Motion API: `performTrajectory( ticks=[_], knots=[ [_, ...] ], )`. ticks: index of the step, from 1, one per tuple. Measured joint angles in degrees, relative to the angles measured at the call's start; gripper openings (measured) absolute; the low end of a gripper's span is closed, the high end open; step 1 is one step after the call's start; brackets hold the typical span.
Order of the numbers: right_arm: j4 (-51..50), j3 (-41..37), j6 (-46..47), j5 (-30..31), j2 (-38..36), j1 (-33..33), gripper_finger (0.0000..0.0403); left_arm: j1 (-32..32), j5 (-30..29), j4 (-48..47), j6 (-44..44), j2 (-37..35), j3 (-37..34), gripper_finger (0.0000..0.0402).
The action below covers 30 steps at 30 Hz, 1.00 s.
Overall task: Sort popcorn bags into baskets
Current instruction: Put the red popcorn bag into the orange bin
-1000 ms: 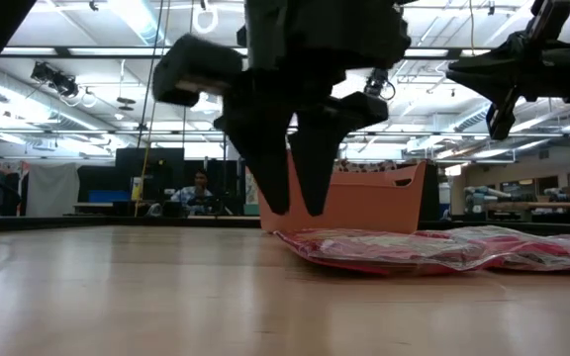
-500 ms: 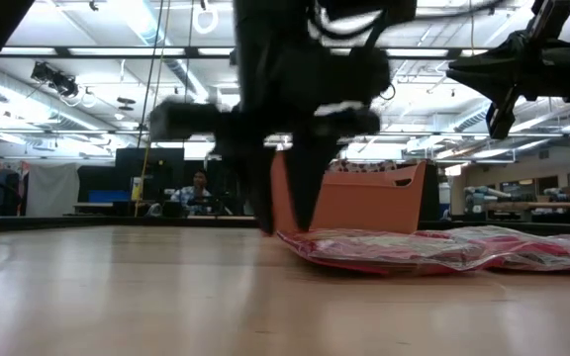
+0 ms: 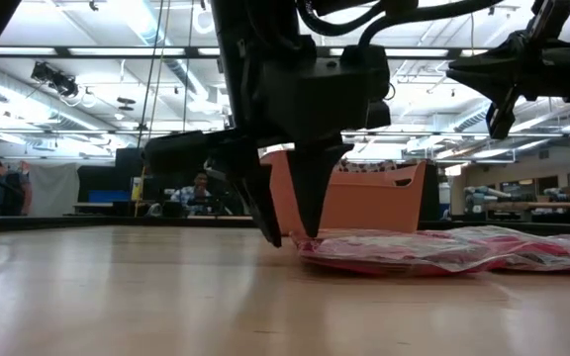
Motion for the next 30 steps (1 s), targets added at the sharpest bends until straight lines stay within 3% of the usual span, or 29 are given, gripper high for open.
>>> performTrajectory(
  ticks=[17, 22, 30],
  knots=[
    [0.0, 0.0, 0.0, 0.0, 0.0, 0.0, 0.0052, 0.0, -1.9, 3.6, 0.9, 1.4, 0.1, 0.0145],
    [0.0, 0.0, 0.0, 0.0, 0.0, 0.0, 0.0052, -0.2, -2.2, 3.2, 0.4, 2.0, 0.2, 0.0106],
    [0.0, 0.0, 0.0, 0.1, 0.0, 0.0, 0.0052, 0.2, -0.7, 1.6, -3.2, 1.6, 0.9, 0.0008]
  ],
)
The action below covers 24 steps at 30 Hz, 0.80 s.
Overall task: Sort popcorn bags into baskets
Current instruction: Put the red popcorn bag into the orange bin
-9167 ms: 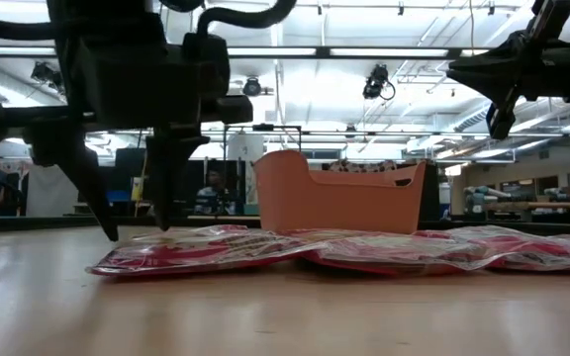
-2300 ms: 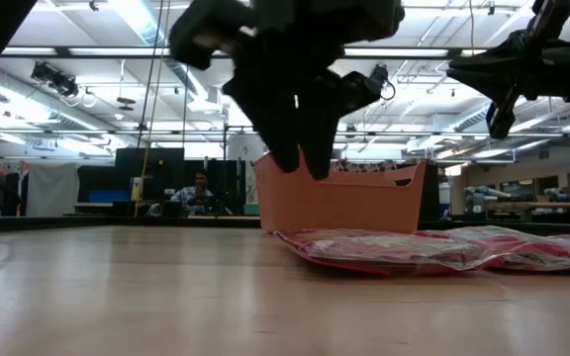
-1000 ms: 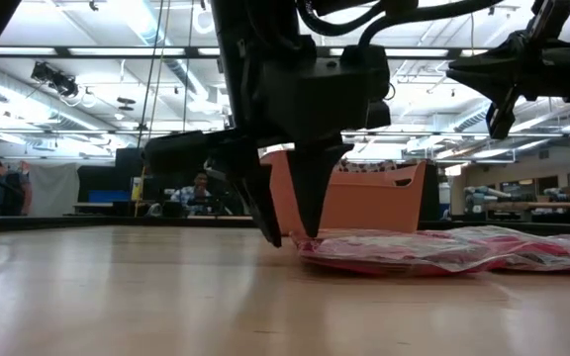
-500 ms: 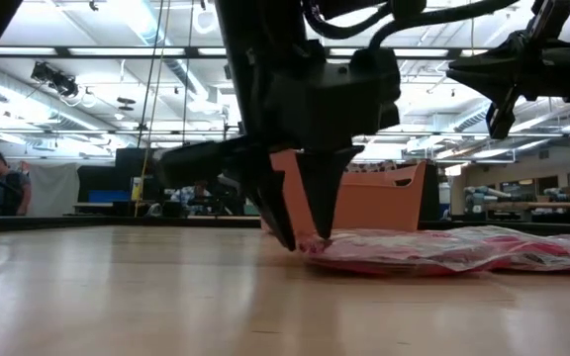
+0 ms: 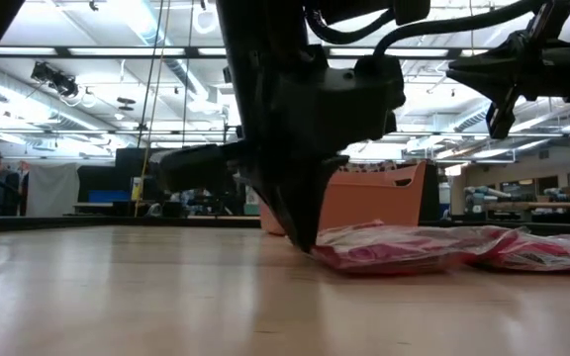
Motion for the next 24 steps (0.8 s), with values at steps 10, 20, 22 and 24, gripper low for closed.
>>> performTrajectory(
  ticks=[10, 20, 22, 24],
  knots=[
    [0.0, 0.0, 0.0, 0.0, 0.2, 0.0, 0.0052, 4.4, 0.7, -9.3, -6.2, -1.9, 11.0, 0.0003],
    [0.0, 0.0, 0.0, 0.0, 0.4, 0.0, 0.0052, 8.4, -0.9, -13.7, -6.5, -2.2, 26.2, 0.0002],
    [0.0, 0.0, 0.0, 0.0, 0.4, 0.0, 0.0052, 9.1, -0.9, -14.5, -6.9, -2.3, 27.9, 0.0001],
    [0.0, 0.0, 0.0, 0.0, 0.4, 0.0, 0.0052, 10.0, -0.3, -16.3, -8.5, -2.3, 28.5, 0.0002]
  ],
)
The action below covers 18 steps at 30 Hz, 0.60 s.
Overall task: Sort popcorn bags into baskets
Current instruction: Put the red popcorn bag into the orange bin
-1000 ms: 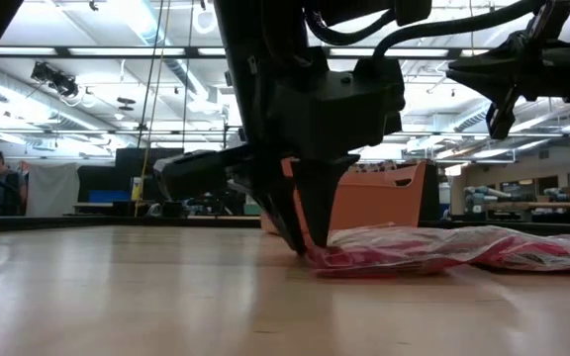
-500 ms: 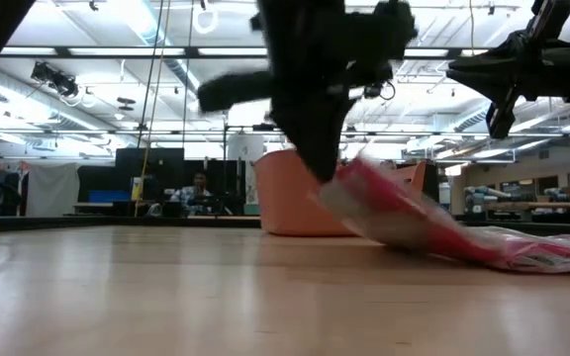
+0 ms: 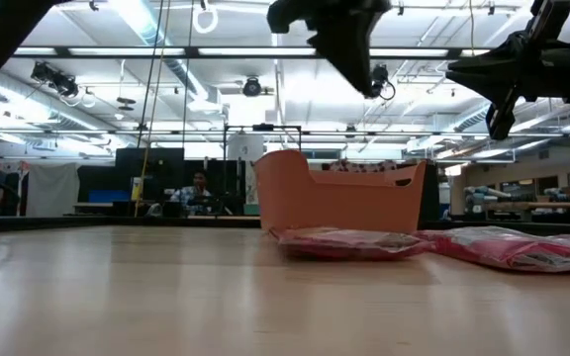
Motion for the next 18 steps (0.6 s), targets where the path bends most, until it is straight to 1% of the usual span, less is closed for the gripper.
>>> performTrajectory(
  ticks=[1, 4, 6, 9, 14, 18],
  knots=[
    [0.0, 0.0, 0.0, 0.0, 0.0, 0.0, 0.0052, 0.4, 1.1, -0.5, -0.9, 0.0, -0.1, 0.0003],
    [0.0, 0.0, 0.0, 0.0, 0.0, 0.0, 0.0052, 1.4, 7.3, -0.5, -3.6, 0.0, -2.2, 0.0021],
    [0.0, 0.0, 0.0, 0.0, 0.0, 0.0, 0.0052, 1.7, 9.7, 1.7, -7.8, 0.0, -5.2, 0.004],
    [0.0, 0.0, 0.0, 0.0, 0.0, 0.0, 0.0052, 1.7, 10.3, 5.3, -14.8, 0.2, -9.5, 0.007],
    [0.0, 0.0, 0.0, 0.0, 0.0, 0.0, 0.0052, 0.0, 11.2, 10.4, -16.8, 0.2, -16.1, 0.0127],
    [0.0, 0.0, 0.0, 0.0, 0.0, 0.0, 0.0052, -2.8, 11.5, 15.7, -20.3, 0.2, -17.8, 0.0171]
  ],
)
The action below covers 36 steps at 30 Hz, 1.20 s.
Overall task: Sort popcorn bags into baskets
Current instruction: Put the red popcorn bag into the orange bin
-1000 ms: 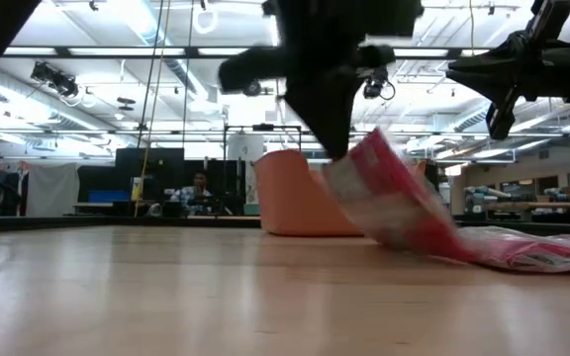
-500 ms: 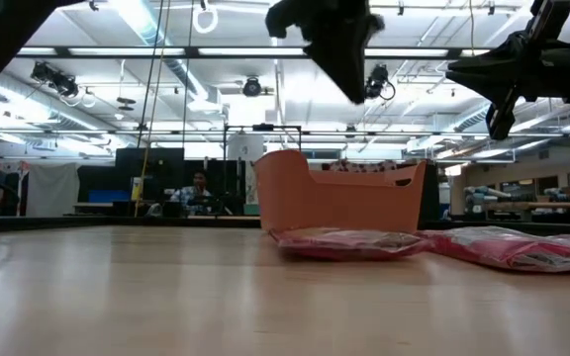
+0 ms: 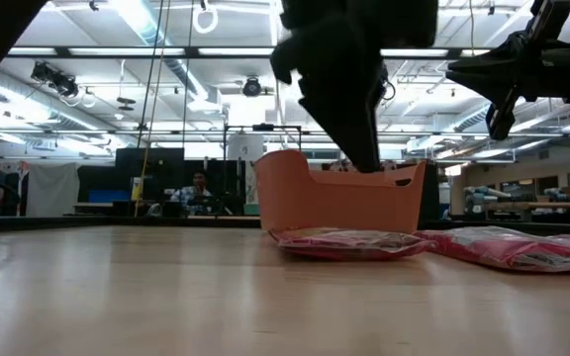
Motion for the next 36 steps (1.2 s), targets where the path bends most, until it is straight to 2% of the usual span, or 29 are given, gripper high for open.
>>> performTrajectory(
  ticks=[6, 11, 14, 20, 24, 27, 36],
  knots=[
    [0.0, 0.0, 0.0, 0.0, 0.0, 0.0, 0.0052, -4.9, -0.1, 2.4, -0.4, 0.0, -0.3, 0.0208],
    [0.0, 0.0, 0.0, -0.1, 0.0, 0.0, 0.0052, -8.8, -0.2, 2.2, -0.6, 0.0, -0.3, 0.0217],
    [0.0, 0.0, 0.0, -0.1, 0.0, 0.0, 0.0052, -10.8, -0.5, -0.4, 3.2, 0.2, -0.3, 0.0217],
    [0.0, 0.0, 0.0, -0.1, 0.0, 0.0, 0.0052, -13.6, -8.2, -7.2, 9.7, 3.7, -0.3, 0.0218],
    [0.0, 0.0, 0.0, -0.1, 0.0, 0.0, 0.0052, -14.1, -14.7, -9.6, 10.1, 5.9, -0.3, 0.0218],
    [0.0, 0.0, 0.0, -0.1, 0.0, 0.0, 0.0052, -13.8, -17.6, -9.9, 9.2, 6.6, -0.3, 0.0218],
    [0.0, 0.0, 0.0, -0.1, 0.0, 0.0, 0.0052, -11.7, -14.9, -10.5, 2.9, 6.6, -0.3, 0.0218]
  ],
)
